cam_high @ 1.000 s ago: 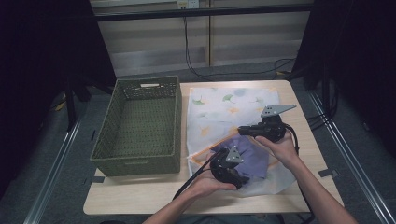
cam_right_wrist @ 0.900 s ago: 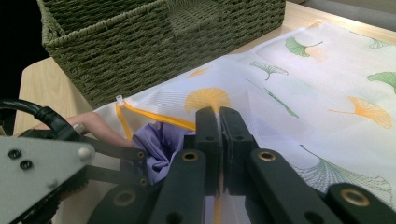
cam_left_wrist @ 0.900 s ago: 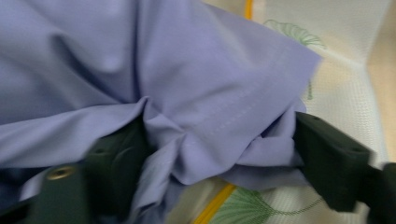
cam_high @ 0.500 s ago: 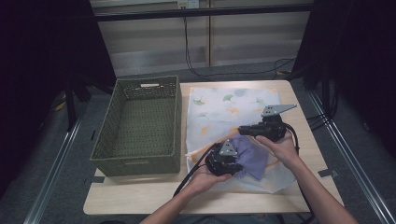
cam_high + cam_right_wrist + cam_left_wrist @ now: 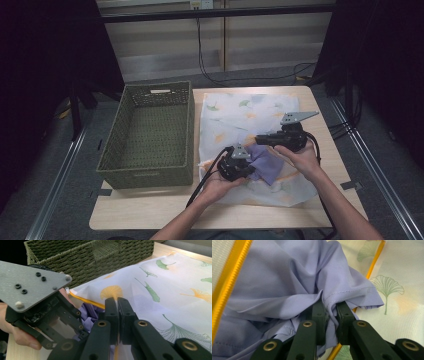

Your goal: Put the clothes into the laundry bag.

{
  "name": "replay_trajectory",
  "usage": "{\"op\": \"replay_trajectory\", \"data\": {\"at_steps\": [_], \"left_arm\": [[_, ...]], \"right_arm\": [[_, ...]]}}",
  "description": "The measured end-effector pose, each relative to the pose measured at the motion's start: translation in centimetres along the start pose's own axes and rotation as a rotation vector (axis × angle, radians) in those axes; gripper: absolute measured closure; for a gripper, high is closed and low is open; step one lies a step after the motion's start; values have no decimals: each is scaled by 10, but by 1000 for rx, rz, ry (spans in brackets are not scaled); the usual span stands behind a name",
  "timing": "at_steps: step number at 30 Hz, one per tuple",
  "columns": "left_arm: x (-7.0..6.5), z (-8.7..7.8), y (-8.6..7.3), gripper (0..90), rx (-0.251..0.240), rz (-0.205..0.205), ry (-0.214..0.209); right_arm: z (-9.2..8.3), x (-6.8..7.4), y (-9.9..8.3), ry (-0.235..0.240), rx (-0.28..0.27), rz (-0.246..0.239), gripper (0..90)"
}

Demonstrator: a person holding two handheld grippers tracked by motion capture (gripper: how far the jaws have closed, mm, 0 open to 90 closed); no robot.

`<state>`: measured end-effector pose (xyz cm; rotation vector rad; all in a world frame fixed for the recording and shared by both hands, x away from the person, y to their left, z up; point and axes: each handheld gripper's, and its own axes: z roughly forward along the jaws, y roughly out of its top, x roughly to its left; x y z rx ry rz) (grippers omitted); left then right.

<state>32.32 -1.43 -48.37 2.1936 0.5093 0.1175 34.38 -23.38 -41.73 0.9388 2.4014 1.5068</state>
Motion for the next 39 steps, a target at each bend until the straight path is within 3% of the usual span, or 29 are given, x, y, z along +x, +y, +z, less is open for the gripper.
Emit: {"op": "replay_trajectory", "data": {"at_steps": [3,8,9,11,22,27,28,30,39], "left_arm": [[2,2,1,804,-5,-14,15],[0,5,12,804,37,19,49],[-1,7,12,803,18,12,46],[-1,9,13,804,34,19,63],[11,10,13,803,-17,-43,80],[13,11,14,804,-17,-40,89],[13,13,14,804,-35,-49,90],[14,13,18,804,-18,-47,99],[20,12,31,806,-69,-74,138]], "right_arm": [[-1,0,0,2,0,4,878],[-4,-2,0,15,-9,16,878],[-5,-2,1,17,-12,22,879],[-6,-2,1,22,-12,25,878],[-9,1,5,39,-23,20,878],[-9,3,6,38,-21,14,878],[-10,3,7,39,-24,13,878],[-10,3,7,43,-28,15,879],[-13,4,10,52,-39,9,879]]}}
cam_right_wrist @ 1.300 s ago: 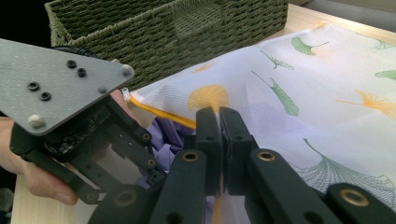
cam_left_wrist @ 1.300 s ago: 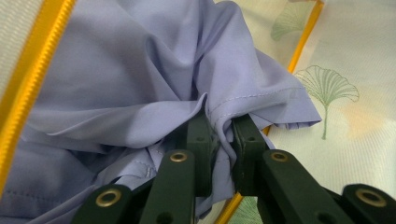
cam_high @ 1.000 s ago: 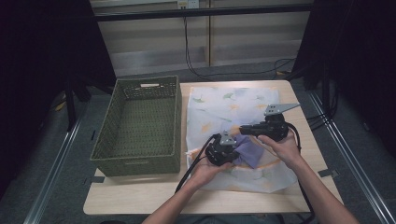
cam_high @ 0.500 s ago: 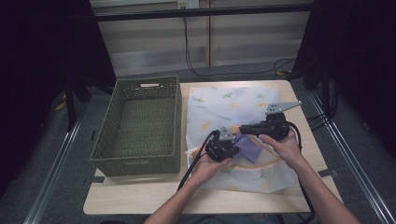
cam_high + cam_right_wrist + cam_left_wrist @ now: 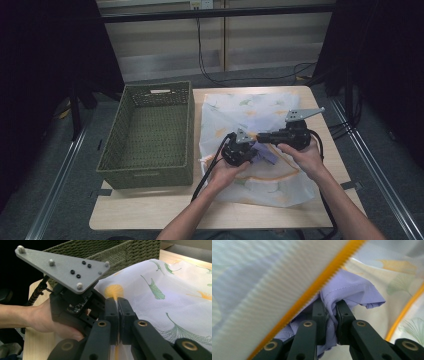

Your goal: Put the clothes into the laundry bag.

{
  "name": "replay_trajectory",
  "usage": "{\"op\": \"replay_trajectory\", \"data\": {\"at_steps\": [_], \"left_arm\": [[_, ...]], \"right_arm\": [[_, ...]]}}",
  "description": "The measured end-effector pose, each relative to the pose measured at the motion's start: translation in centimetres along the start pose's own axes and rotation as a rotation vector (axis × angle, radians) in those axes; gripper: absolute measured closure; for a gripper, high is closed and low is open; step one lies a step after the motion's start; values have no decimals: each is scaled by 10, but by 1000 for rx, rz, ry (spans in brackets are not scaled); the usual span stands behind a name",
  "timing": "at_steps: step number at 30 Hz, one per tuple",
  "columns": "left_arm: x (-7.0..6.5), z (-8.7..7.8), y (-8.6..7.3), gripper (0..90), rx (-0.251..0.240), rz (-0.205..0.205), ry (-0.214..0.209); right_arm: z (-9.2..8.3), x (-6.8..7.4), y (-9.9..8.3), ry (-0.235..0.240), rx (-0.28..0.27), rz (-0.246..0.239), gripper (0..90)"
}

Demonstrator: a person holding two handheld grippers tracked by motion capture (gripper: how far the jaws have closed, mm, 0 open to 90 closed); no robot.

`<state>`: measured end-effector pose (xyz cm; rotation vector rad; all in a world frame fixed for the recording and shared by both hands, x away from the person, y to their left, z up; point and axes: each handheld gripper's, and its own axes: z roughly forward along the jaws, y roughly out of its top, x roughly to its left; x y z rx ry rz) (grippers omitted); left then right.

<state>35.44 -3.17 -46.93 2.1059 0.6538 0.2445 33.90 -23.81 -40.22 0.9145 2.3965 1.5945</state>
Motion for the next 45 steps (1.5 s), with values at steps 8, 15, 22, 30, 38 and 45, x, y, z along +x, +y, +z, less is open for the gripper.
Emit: {"op": "replay_trajectory", "data": {"at_steps": [8,15,22,30,38,45], "left_arm": [[-1,2,10,808,-35,-20,13],[3,7,6,802,-30,-31,25],[0,11,-3,779,12,-11,1],[0,14,-12,679,55,-10,-24],[0,-4,-11,573,55,17,-51],[-1,-18,-17,569,53,49,-42]], "right_arm": [[-3,0,2,3,-15,5,880],[-2,-1,1,4,-8,11,880],[-2,-5,-2,-1,-3,27,879],[-1,-6,-4,-8,9,31,879],[0,-7,-5,-8,12,32,878],[-2,-8,-5,-20,14,34,878]]}}
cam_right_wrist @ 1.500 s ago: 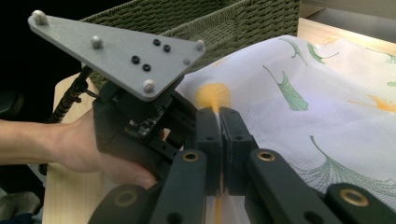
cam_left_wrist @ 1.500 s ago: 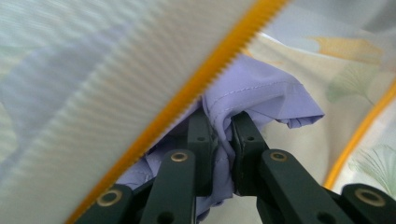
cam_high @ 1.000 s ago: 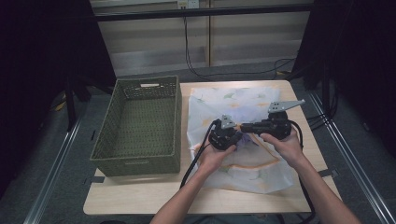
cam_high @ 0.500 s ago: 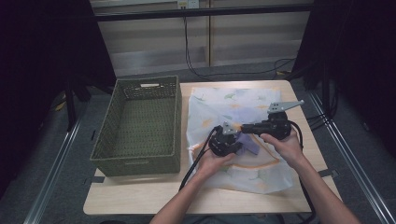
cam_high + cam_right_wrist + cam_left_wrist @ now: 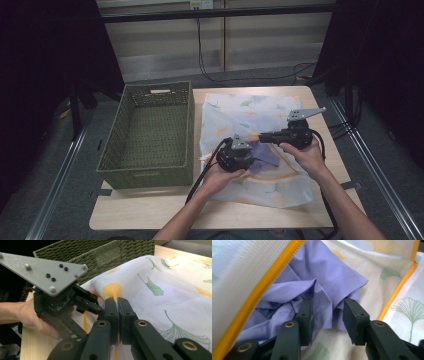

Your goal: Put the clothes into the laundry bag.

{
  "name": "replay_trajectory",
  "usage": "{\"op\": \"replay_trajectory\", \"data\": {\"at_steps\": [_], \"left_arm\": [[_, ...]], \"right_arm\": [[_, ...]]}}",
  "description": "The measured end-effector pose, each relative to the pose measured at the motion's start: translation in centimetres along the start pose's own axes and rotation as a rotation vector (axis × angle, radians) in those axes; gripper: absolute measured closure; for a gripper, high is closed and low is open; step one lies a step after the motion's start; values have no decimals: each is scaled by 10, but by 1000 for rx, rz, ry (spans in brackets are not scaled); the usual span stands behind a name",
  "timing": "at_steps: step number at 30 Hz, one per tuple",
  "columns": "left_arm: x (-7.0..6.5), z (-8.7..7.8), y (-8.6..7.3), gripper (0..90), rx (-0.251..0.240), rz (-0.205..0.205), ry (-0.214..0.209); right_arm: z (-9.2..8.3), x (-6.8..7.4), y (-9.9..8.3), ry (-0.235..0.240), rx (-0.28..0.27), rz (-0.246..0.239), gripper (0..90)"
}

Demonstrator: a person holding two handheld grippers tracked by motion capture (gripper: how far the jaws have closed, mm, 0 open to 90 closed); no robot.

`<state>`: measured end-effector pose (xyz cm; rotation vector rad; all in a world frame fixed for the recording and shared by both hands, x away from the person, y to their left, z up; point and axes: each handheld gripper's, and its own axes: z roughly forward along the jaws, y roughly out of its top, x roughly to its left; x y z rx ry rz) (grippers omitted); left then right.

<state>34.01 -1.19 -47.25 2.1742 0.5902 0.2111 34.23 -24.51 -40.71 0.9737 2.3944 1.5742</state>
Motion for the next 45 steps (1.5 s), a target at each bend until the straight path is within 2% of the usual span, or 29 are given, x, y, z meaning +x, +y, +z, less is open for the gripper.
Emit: {"op": "replay_trajectory", "data": {"at_steps": [4,6,7,8,9,10,11,12,13,14,16,17,18,21,22,24,25,27,28,29,30,31,32,36,40,41,43,44,45], "left_arm": [[-1,-1,-3,485,-13,30,-17],[1,2,-6,426,12,39,-2],[2,5,-7,396,17,28,-11],[3,7,-8,388,31,47,-12],[2,10,-10,364,16,43,-18],[1,11,-10,346,23,41,-23],[1,13,-11,330,15,40,-49],[-2,14,-11,290,29,51,-46],[-5,16,-12,275,19,64,-51],[-7,18,-12,268,21,72,-73],[-10,21,-12,263,51,99,-52],[-10,25,-13,261,45,89,-61],[-9,27,-13,252,62,92,-56],[-10,34,-15,214,69,58,-35],[-9,35,-15,215,83,80,-20],[-12,38,-15,254,68,77,27],[-12,37,-13,319,81,69,48],[-11,38,-11,480,66,71,92],[-7,36,-10,595,94,98,104],[-5,37,-10,684,85,78,117],[-3,38,-10,738,59,34,107],[-1,38,-10,762,53,11,105],[0,37,-10,793,52,21,112],[0,38,-7,834,49,8,117],[4,42,0,837,15,-53,119],[4,42,3,837,8,-57,120],[4,42,9,837,-27,-77,128],[4,41,12,838,-51,-94,144],[5,41,14,838,-59,-95,154]], "right_arm": [[2,0,-1,4,6,-1,878],[3,0,-1,2,11,0,878],[3,0,-1,3,10,-1,878],[4,1,-2,6,12,-4,878],[4,1,-1,6,12,-4,877],[4,1,-1,8,13,-5,877],[4,1,-2,8,15,-5,877],[4,1,-2,9,14,-5,877],[4,0,-2,8,14,-3,877],[4,0,-2,6,15,-1,877],[4,0,-2,6,13,1,877],[4,0,-2,7,13,1,877],[4,0,-2,6,14,-1,877],[5,-1,-3,5,17,1,877],[5,-1,-4,4,20,1,877],[5,-2,-4,7,22,0,877],[6,-2,-5,6,24,1,878],[6,-2,-5,3,27,3,878],[6,-2,-5,3,29,-1,877],[7,-2,-5,1,30,-6,878],[6,-1,-5,-5,30,-9,878],[6,-1,-5,-6,31,-10,878],[7,-1,-5,-4,31,-10,878],[8,-1,-5,2,33,-10,879],[6,0,-3,-2,24,-9,879],[5,0,-3,0,24,-10,879],[4,0,-3,4,17,-9,879],[4,0,-3,7,15,-8,879],[3,1,-2,11,11,-5,879]]}}
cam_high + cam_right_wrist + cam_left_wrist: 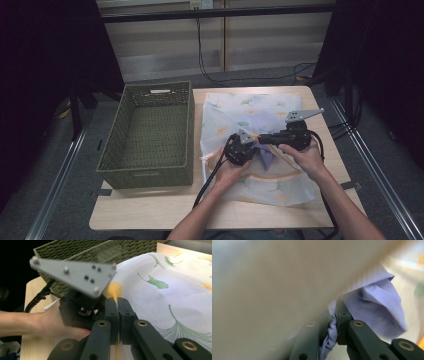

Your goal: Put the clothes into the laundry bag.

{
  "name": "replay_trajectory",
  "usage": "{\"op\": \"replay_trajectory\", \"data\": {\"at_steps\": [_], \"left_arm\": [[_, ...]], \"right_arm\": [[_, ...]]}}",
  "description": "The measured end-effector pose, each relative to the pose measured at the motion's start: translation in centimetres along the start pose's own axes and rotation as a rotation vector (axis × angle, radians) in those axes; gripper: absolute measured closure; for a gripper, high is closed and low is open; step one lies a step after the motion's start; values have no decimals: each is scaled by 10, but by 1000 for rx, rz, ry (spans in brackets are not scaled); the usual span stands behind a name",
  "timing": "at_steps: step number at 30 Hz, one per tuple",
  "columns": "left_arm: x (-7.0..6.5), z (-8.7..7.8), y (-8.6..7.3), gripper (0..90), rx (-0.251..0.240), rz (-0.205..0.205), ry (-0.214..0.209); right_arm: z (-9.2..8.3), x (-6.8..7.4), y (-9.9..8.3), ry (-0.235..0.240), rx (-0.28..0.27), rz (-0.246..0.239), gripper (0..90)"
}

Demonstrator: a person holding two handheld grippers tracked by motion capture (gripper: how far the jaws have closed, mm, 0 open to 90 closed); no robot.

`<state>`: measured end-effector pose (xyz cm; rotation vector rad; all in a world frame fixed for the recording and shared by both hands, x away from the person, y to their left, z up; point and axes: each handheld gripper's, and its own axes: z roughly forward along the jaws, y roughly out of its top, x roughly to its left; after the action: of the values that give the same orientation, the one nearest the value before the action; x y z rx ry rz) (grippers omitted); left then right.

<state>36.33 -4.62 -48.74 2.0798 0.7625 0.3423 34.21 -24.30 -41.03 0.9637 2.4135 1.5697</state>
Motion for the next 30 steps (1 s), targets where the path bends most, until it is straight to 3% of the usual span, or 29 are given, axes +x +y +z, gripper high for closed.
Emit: {"op": "replay_trajectory", "data": {"at_steps": [3,4,6,9,11,13,15,22,25,30], "left_arm": [[1,4,4,838,-32,-48,16],[3,6,4,838,-23,-49,11],[1,10,1,832,-3,-16,26],[-2,14,-5,817,25,1,0],[-1,17,-9,760,47,-1,-56],[-3,16,-10,688,49,12,-48],[-4,14,-10,579,48,9,-88],[-6,-3,-10,420,75,66,-130],[-5,-13,-10,394,69,63,-143],[-4,-33,-15,468,32,54,-160]], "right_arm": [[-1,1,0,6,-3,0,880],[-1,0,0,8,-3,3,880],[0,0,-1,5,3,-1,880],[1,-2,-3,2,10,9,880],[1,-4,-4,-1,16,12,880],[2,-6,-5,-3,20,18,880],[2,-6,-5,-4,20,16,880],[3,-8,-7,-9,24,19,880],[2,-8,-6,-9,23,17,880],[0,-8,-5,-13,14,15,880]]}}
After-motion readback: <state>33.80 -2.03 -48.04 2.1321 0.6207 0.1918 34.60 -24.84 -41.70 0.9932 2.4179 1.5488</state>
